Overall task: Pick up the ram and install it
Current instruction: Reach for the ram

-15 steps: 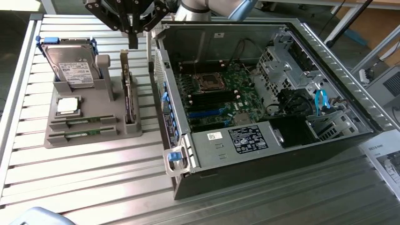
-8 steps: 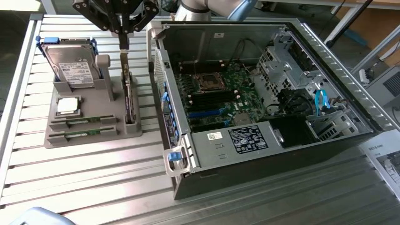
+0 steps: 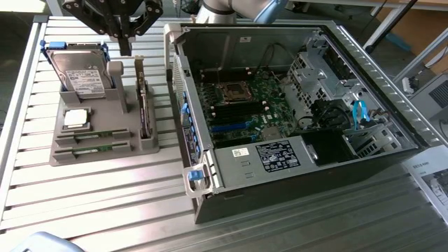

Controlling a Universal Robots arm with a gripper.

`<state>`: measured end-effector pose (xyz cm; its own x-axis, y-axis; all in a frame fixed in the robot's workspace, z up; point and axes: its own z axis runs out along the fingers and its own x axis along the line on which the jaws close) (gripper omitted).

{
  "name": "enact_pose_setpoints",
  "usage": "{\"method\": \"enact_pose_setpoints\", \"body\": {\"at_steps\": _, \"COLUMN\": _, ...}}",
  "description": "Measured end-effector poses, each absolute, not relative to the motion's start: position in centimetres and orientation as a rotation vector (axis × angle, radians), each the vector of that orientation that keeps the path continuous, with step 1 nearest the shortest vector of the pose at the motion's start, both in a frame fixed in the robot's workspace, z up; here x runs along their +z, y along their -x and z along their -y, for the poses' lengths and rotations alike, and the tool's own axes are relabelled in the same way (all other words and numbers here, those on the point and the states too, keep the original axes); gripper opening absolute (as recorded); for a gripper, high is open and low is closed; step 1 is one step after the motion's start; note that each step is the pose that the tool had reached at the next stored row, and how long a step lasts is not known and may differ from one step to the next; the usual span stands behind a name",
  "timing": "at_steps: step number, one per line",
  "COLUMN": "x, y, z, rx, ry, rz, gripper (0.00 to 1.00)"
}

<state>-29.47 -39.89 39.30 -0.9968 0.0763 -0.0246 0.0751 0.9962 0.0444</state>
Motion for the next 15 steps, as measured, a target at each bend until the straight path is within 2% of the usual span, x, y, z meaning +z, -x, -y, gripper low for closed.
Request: {"method": "enact_pose_setpoints", "body": {"at_steps": 15, "x": 39.3, "y": 33.3, "z": 39.9, "rx": 0.068, "ry": -0.118, "rz": -3.113, "gripper": 0.1}}
